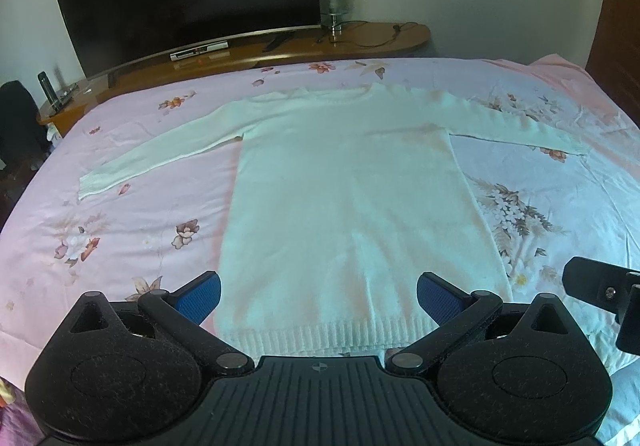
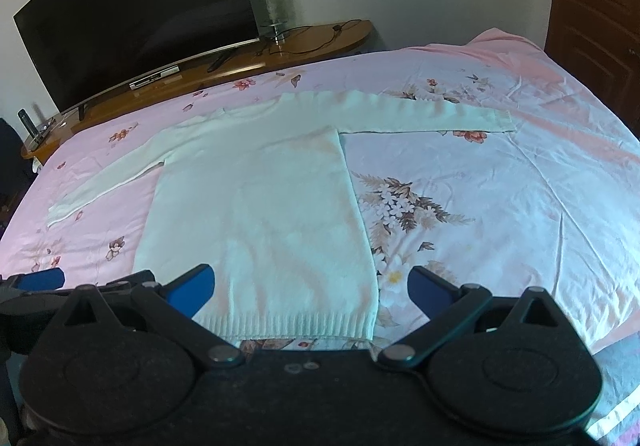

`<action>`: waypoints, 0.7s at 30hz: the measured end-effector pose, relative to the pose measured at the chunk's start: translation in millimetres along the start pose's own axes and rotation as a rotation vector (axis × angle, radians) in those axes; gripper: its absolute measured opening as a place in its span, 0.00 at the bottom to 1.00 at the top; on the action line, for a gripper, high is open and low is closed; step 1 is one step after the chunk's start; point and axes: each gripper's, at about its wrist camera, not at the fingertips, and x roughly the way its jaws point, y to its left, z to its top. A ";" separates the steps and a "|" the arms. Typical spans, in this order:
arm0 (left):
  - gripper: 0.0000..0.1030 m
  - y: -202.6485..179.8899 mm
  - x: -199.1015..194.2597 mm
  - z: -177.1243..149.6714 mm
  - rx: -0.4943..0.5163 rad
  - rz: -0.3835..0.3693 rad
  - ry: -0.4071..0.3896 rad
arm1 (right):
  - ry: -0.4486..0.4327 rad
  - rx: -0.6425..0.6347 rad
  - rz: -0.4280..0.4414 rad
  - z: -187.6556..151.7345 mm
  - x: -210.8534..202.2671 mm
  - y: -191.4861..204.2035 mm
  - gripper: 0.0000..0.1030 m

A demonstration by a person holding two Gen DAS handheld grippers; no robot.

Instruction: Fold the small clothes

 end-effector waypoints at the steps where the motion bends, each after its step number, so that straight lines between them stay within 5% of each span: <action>1: 1.00 0.1 -0.2 0.2 -0.002 0.000 -0.001 | -0.003 0.002 -0.002 -0.6 -1.0 -1.0 1.00; 21: 1.00 -5.0 -4.9 -9.4 0.004 0.007 -0.007 | -0.012 -0.002 0.002 -3.2 -5.4 1.5 1.00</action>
